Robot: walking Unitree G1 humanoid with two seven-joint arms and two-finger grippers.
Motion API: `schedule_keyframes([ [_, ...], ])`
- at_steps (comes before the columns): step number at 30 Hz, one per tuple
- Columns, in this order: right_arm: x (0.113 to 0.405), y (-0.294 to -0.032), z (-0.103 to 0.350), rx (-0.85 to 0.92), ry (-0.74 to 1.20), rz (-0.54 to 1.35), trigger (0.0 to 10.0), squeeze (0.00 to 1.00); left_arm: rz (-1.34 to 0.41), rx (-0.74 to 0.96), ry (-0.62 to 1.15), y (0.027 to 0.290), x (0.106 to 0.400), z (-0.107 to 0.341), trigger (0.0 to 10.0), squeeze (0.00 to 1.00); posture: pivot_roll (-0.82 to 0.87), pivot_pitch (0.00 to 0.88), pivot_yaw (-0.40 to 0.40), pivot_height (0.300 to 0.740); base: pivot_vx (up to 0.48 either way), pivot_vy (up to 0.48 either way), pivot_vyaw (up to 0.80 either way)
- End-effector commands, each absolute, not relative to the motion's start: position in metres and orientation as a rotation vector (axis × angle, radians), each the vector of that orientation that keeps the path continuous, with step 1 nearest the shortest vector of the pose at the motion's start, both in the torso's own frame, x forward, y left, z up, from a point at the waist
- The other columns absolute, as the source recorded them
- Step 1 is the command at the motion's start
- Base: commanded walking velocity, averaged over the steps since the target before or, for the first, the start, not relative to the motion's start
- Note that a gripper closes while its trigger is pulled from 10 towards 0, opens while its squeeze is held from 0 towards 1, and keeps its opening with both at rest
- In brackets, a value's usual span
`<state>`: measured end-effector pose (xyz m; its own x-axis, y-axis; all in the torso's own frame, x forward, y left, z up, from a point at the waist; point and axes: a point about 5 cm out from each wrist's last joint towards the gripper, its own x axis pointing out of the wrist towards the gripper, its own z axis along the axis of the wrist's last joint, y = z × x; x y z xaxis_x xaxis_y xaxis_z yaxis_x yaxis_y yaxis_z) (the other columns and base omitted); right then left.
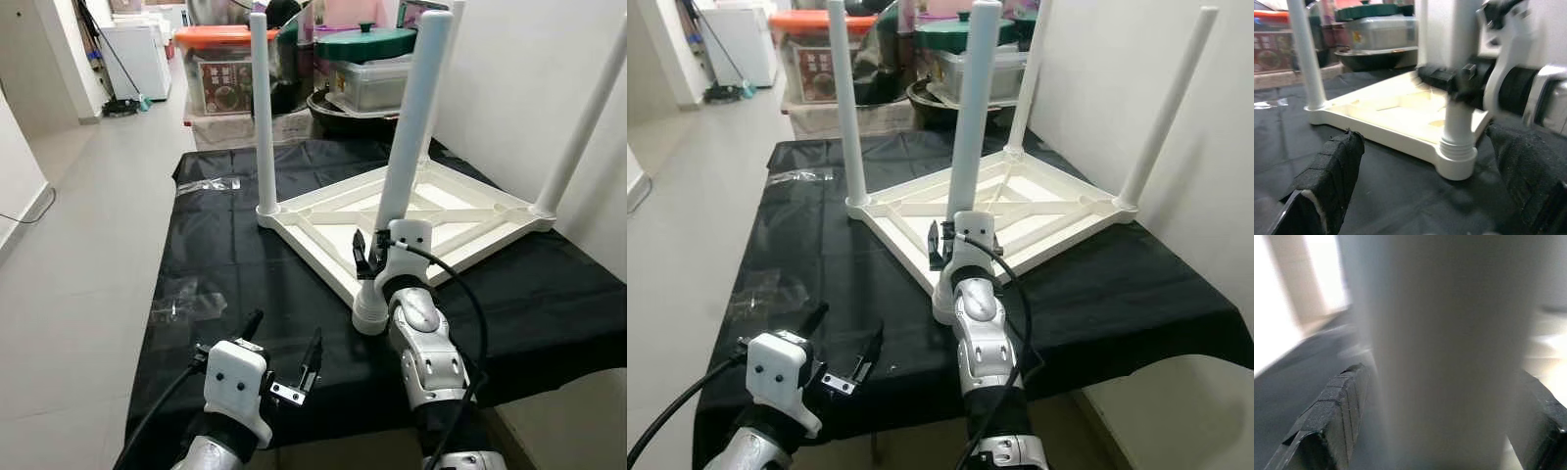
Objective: Building children table
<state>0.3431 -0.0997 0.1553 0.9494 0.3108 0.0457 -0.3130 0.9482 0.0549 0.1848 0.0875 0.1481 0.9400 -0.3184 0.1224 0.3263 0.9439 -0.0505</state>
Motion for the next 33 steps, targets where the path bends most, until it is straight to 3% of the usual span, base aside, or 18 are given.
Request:
schedule_keyframes([
  [1, 0.343, -0.086, 0.154, 0.099, -0.025, 0.505, 10.0, 0.0, -0.332, -0.069, -0.095, 0.087, 0.185, 0.146, 10.0, 0.0, 0.04, 0.0, 0.006, 0.74, 0.0, 0.0, 0.0],
  [4, 0.343, -0.091, 0.147, 0.098, 0.069, 0.815, 10.0, 0.0, -0.339, -0.071, -0.098, 0.086, 0.185, 0.147, 10.0, 0.0, 0.05, 0.0, 0.005, 0.74, 0.0, 0.0, 0.0],
  [6, 0.343, -0.091, 0.147, 0.098, 0.069, 0.815, 10.0, 0.0, -0.339, -0.071, -0.098, 0.086, 0.185, 0.147, 10.0, 0.0, 0.05, 0.0, 0.005, 0.74, 0.0, 0.0, 0.0],
  [13, 0.347, -0.086, 0.155, 0.121, 0.166, 1.205, 10.0, 0.0, -0.352, -0.076, -0.093, 0.085, 0.185, 0.147, 10.0, 0.0, 0.1, 0.0, -0.002, 0.74, 0.0, 0.0, 0.0],
  [17, 0.346, -0.083, 0.158, 0.13, 0.172, 1.274, 10.0, 0.0, -0.35, -0.073, -0.093, 0.085, 0.185, 0.147, 10.0, 0.0, 0.1, 0.0, -0.002, 0.74, 0.0, 0.0, 0.0],
  [21, 0.341, -0.073, 0.162, 0.052, 0.194, 1.534, 10.0, 0.0, -0.353, -0.079, -0.106, 0.084, 0.185, 0.151, 10.0, 0.0, 0.11, 0.0, -0.018, 0.74, 0.0, 0.0, 0.0],
  [25, 0.342, -0.073, 0.163, 0.04, 0.191, 1.572, 10.0, 0.0, -0.356, -0.081, -0.106, 0.083, 0.184, 0.151, 10.0, 0.0, 0.11, 0.0, -0.018, 0.74, 0.0, 0.0, 0.0],
  [26, 0.34, -0.072, 0.158, 0.041, 0.218, 1.579, 0.0, 0.0, -0.357, -0.082, -0.106, 0.083, 0.184, 0.151, 10.0, 0.0, 0.11, 0.0, -0.014, 0.74, 0.0, 0.0, 0.0],
  [29, 0.338, -0.072, 0.153, 0.03, 0.227, 1.576, 0.0, 0.0, -0.358, -0.084, -0.106, 0.082, 0.184, 0.152, 10.0, 0.0, 0.11, 0.0, -0.014, 0.74, 0.0, 0.0, 0.0],
  [33, 0.34, -0.072, 0.14, 0.02, 0.201, 1.396, 0.0, 0.0, -0.354, -0.086, -0.106, 0.082, 0.185, 0.152, 10.0, 0.0, 0.11, 0.0, -0.021, 0.74, 0.0, 0.0, 0.0],
])
